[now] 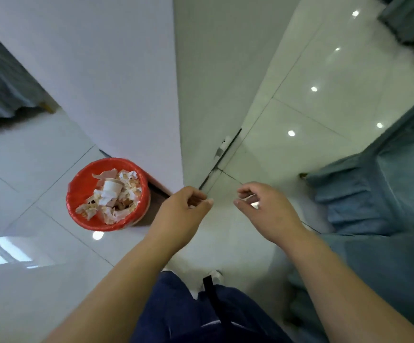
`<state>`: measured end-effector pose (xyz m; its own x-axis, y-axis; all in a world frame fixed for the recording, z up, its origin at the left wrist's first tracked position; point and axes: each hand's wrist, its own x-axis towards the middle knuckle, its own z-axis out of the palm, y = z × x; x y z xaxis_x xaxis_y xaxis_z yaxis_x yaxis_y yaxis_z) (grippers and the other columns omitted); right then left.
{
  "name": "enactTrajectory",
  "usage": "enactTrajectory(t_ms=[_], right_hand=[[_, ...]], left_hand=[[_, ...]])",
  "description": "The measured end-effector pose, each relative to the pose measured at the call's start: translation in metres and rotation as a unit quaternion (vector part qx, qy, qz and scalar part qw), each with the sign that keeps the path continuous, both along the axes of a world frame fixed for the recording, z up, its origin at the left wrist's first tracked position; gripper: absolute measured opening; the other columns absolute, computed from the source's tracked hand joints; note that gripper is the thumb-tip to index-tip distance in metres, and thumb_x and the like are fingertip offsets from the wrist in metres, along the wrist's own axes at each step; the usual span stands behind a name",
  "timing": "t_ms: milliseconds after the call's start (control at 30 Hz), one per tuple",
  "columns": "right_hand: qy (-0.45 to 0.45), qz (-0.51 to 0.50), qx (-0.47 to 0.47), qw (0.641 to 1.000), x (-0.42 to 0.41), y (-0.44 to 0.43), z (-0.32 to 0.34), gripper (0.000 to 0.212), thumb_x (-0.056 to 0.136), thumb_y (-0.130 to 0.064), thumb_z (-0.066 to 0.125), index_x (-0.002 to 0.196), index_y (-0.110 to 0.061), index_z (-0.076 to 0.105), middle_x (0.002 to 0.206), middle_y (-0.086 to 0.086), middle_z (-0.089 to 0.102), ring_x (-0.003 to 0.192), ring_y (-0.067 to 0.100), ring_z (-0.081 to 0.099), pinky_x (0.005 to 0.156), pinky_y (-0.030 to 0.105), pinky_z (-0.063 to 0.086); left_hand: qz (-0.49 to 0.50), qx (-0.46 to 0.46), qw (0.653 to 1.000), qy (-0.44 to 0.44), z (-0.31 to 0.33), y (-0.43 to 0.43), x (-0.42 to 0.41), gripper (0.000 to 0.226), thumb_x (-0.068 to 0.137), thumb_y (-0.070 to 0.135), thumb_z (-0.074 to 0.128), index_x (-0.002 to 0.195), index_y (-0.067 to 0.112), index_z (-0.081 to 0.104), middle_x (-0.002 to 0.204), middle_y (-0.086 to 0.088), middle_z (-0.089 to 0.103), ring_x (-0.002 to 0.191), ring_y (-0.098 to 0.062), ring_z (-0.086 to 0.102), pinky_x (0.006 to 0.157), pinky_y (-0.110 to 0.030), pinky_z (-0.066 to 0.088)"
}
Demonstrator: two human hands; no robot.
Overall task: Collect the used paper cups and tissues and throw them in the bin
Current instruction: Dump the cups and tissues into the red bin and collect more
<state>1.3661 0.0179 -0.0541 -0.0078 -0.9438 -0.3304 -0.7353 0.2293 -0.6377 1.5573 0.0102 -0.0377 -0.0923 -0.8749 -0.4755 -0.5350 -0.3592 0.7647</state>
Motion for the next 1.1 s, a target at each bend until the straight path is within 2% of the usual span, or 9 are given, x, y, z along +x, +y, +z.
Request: enactTrajectory(t_ms=[133,200,367,733,933,1100], right_hand=[[0.005,-0.069,-0.022,0.997,-0.063,0.014,0.019,0.024,0.088,-0.035,0.065,0.11,-0.026,0.062,0.095,-0.016,0.06,0.088,0.006,0.059,0.082,0.028,0.05],[0.008,-0.102,-0.032,0.994,-0.09,0.015,0.029,0.026,0.087,-0.035,0.065,0.111,-0.025,0.062,0.095,-0.014,0.06,0.088,0.006,0.06,0.083,0.03,0.051],[0.021,-0.156,-0.032,0.987,-0.15,-0.001,0.057,0.029,0.088,-0.037,0.064,0.114,-0.024,0.061,0.101,-0.011,0.061,0.092,0.01,0.06,0.083,0.032,0.051],[0.067,-0.268,-0.085,0.957,-0.282,-0.105,0.117,0.031,0.089,-0.041,0.061,0.117,-0.027,0.059,0.102,-0.014,0.061,0.092,0.007,0.058,0.086,0.033,0.051],[0.07,-0.344,-0.143,0.925,-0.355,-0.146,0.143,0.024,0.088,-0.04,0.063,0.11,-0.029,0.061,0.097,-0.014,0.062,0.09,0.007,0.059,0.087,0.037,0.052],[0.089,-0.383,-0.18,0.902,-0.432,-0.179,0.154,0.028,0.088,-0.04,0.062,0.112,-0.026,0.062,0.095,-0.014,0.063,0.088,0.006,0.06,0.085,0.036,0.054]], left_hand=[[-0.077,-0.021,0.997,0.012,0.025,-0.014,-0.067,0.019,0.091,0.04,0.057,0.103,0.026,0.061,0.094,0.014,0.06,0.088,-0.007,0.059,0.078,-0.026,0.05],[-0.113,-0.033,0.993,0.019,0.035,-0.025,-0.097,0.019,0.09,0.039,0.057,0.103,0.026,0.062,0.096,0.012,0.062,0.091,-0.009,0.059,0.082,-0.029,0.05],[-0.157,-0.073,0.984,0.035,0.056,-0.069,-0.165,0.013,0.088,0.039,0.06,0.095,0.029,0.064,0.09,0.012,0.065,0.085,-0.006,0.06,0.067,-0.021,0.041],[-0.268,-0.152,0.948,0.083,0.107,-0.213,-0.313,0.015,0.089,0.041,0.058,0.098,0.03,0.062,0.093,0.012,0.062,0.087,-0.003,0.058,0.068,-0.019,0.042],[-0.319,-0.181,0.925,0.099,0.132,-0.278,-0.398,0.013,0.089,0.04,0.059,0.095,0.029,0.062,0.091,0.012,0.063,0.087,-0.004,0.058,0.068,-0.018,0.041],[-0.38,-0.201,0.898,0.092,0.143,-0.321,-0.487,0.016,0.089,0.04,0.059,0.098,0.027,0.063,0.093,0.013,0.062,0.087,-0.006,0.059,0.066,-0.018,0.04]])
